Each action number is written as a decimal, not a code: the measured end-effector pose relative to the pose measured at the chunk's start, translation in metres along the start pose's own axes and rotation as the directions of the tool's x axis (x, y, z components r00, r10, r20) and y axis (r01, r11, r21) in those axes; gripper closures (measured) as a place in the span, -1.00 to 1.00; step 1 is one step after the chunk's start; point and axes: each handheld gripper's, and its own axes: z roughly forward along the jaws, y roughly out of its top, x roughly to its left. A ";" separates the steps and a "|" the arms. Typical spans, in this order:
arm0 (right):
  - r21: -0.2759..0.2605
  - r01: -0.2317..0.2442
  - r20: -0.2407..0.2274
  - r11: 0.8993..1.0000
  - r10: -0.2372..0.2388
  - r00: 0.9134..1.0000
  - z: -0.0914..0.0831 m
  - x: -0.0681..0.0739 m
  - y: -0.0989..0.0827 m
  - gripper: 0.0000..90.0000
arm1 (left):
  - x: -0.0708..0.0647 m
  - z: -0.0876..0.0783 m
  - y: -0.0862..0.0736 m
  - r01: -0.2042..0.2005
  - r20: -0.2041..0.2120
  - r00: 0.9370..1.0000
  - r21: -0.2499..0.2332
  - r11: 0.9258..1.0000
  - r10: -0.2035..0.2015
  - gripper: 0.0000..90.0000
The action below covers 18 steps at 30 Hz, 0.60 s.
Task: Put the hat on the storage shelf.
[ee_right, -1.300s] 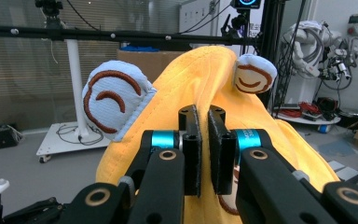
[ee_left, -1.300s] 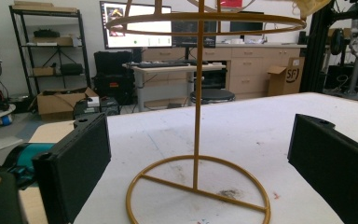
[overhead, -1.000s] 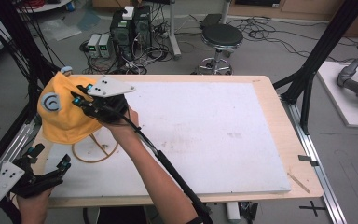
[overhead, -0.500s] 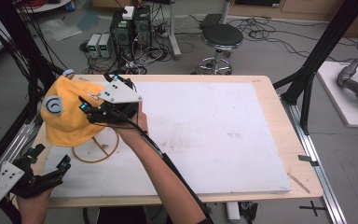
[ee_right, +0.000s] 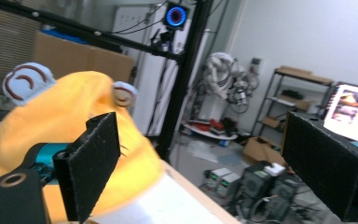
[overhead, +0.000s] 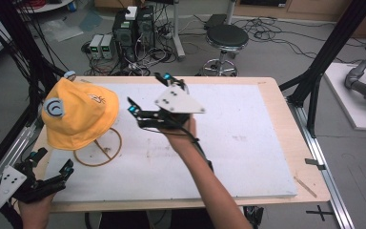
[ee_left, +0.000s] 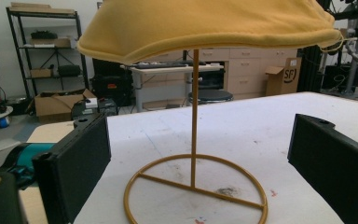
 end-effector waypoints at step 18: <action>0.009 -0.032 0.355 0.999 0.026 0.934 -0.181 -0.105 -0.047 -0.74 | -0.013 0.002 -0.001 -0.003 -0.028 1.000 0.020 1.000 0.003 -0.86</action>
